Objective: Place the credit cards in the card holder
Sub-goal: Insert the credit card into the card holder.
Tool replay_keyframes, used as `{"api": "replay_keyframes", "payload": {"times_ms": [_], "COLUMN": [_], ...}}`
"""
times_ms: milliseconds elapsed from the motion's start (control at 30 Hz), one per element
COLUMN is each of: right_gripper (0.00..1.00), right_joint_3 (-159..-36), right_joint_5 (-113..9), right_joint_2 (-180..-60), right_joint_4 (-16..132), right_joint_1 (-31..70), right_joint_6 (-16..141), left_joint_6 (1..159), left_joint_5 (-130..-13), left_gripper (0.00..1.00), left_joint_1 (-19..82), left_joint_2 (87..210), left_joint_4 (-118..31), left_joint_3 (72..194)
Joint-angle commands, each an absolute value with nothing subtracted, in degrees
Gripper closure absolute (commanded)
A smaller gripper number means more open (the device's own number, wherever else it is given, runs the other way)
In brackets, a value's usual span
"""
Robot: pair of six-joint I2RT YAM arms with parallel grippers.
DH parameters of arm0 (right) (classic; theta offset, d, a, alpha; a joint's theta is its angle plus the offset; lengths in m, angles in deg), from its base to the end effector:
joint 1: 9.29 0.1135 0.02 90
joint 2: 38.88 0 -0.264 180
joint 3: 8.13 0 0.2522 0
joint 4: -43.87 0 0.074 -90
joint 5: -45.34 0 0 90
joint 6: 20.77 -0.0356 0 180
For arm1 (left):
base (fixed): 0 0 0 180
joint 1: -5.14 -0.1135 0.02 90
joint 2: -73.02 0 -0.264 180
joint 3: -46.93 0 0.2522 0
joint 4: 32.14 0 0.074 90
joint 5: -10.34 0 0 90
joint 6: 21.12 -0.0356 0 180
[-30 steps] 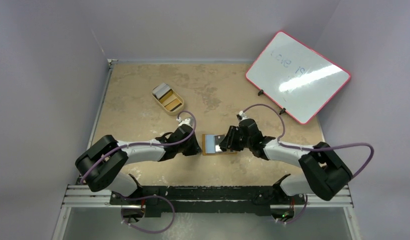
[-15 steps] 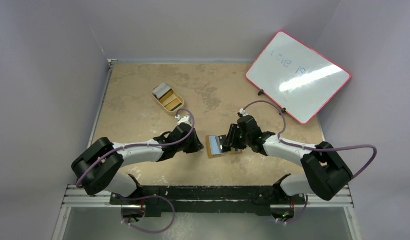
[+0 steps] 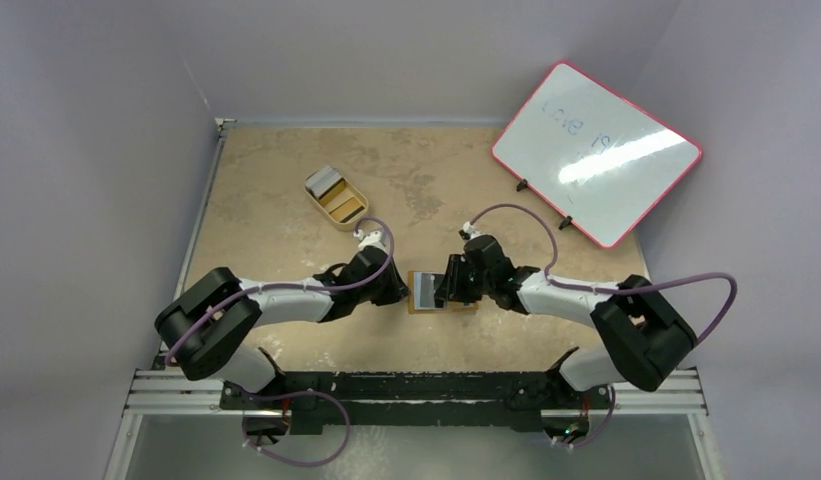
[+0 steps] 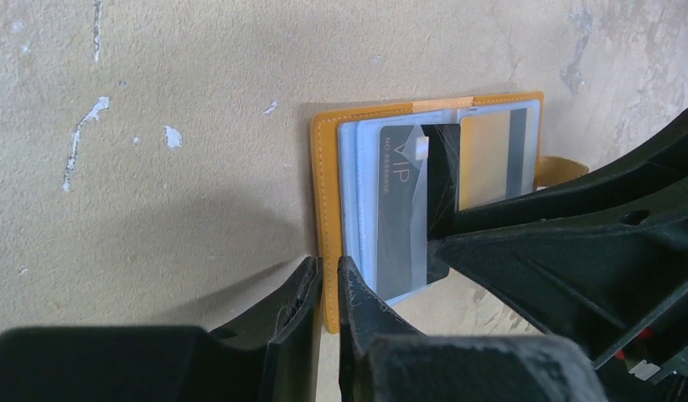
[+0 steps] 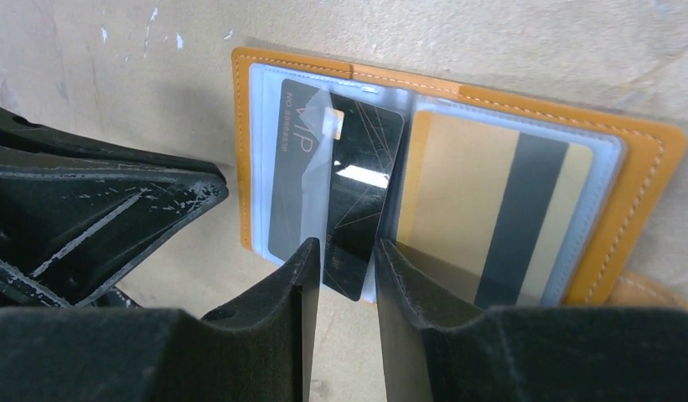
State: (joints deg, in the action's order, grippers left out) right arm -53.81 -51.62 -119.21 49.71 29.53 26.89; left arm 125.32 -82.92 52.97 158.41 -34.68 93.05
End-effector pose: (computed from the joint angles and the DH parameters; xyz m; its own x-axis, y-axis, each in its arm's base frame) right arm 0.2048 0.1703 0.1594 -0.8414 0.1811 -0.5092 -0.1723 0.8031 0.5704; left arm 0.1866 -0.2030 0.1440 -0.8403 -0.3116 -0.4436 0.0204 0.7996 -0.6002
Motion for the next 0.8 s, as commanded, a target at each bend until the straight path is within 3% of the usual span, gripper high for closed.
{"api": "replay_keyframes", "payload": {"times_ms": [0, 200, 500, 767], "right_gripper": [0.67, 0.65, 0.53, 0.53], "right_joint_3": [-54.42, -56.2, -59.44, -61.16], "right_joint_5": [-55.29, -55.89, -49.58, -51.83], "right_joint_2": [-120.96, -122.65, -120.94, -124.87], "right_joint_4": [44.18, 42.8, 51.08, 46.71], "right_joint_1": [30.17, 30.34, 30.34, 30.39], "right_joint_6": [26.78, 29.66, 29.9, 29.86], "left_joint_6": [125.98, 123.73, 124.34, 125.3], "left_joint_5": [-83.31, -84.91, -81.87, -79.67], "left_gripper": [0.89, 0.89, 0.87, 0.85], "left_joint_1": [53.35, 52.38, 49.4, 48.4], "left_joint_2": [158.98, 156.54, 153.65, 155.48], "left_joint_4": [-32.31, -38.48, -37.02, -33.74], "left_joint_3": [94.12, 95.57, 94.83, 94.38]}}
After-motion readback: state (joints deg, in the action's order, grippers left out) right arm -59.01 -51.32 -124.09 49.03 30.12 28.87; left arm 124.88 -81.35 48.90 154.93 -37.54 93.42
